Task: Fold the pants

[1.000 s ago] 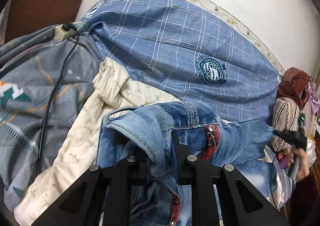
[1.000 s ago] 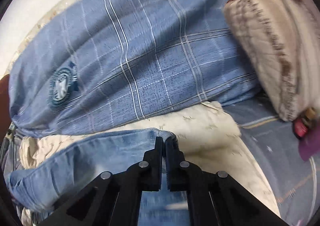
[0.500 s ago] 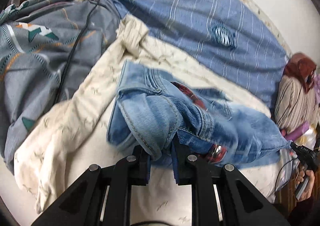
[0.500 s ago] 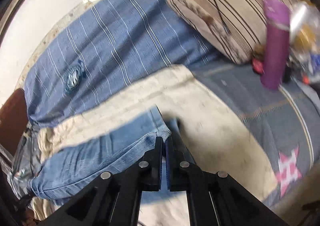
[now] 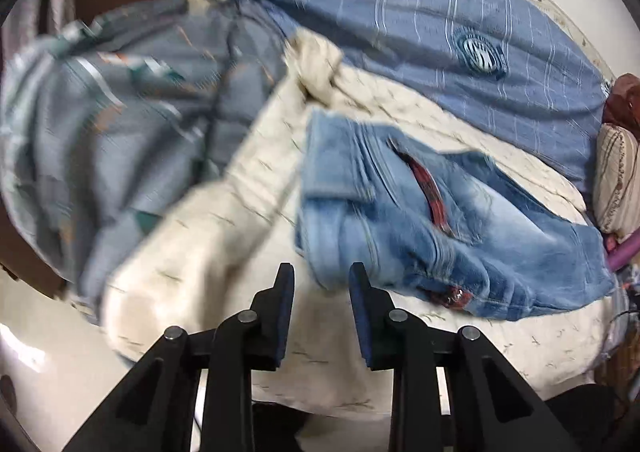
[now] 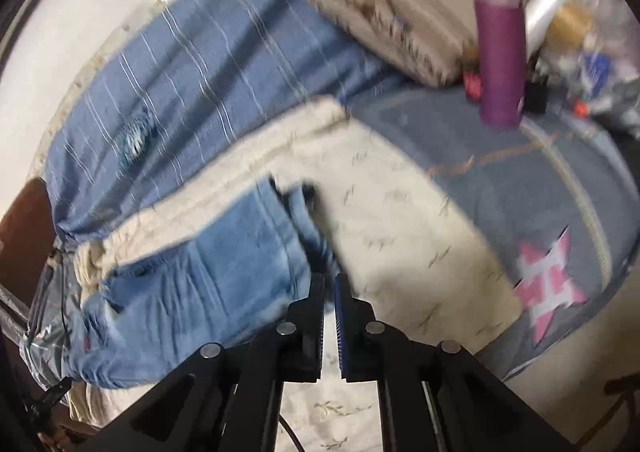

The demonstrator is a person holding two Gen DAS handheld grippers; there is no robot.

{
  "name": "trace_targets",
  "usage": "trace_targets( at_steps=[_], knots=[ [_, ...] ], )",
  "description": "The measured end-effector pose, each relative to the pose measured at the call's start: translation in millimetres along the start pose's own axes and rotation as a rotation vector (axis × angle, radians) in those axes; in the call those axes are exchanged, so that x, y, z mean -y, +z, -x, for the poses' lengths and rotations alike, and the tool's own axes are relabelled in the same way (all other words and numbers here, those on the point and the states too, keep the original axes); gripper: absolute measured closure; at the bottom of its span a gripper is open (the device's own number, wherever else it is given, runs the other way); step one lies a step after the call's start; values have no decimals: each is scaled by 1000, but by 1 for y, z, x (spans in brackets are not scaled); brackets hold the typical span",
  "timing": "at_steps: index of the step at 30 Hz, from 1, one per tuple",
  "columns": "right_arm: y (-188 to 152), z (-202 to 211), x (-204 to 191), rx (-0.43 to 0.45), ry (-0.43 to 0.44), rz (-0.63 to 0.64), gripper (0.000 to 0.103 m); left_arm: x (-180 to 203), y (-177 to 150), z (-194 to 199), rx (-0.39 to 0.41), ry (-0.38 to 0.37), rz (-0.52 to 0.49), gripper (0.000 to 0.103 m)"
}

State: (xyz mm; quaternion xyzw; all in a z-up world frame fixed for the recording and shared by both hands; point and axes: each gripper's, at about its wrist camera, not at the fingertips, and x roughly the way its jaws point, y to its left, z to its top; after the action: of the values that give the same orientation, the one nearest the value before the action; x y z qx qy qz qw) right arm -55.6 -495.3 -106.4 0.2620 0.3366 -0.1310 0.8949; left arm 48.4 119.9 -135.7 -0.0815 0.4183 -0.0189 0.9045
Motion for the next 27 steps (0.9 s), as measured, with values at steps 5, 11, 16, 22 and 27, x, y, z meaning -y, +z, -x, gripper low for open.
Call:
trace_targets(
  at_steps=[5,11,16,22,27],
  knots=[
    [14,6,-22,40,94,12,96,6,16,26,107,-27,10,72],
    [33,-42,-74,-11,87,96,96,61,29,4,149,-84,-92,59],
    [50,-82,-80,-55,16,89,96,88,33,-49,101,-37,-124,50],
    [58,-115,-100,-101,21,122,96,76,32,-92,-31,3,-64,49],
    [39,-143,-91,-237,-55,113,95,83,28,-90,2,55,-123,42]
  ],
)
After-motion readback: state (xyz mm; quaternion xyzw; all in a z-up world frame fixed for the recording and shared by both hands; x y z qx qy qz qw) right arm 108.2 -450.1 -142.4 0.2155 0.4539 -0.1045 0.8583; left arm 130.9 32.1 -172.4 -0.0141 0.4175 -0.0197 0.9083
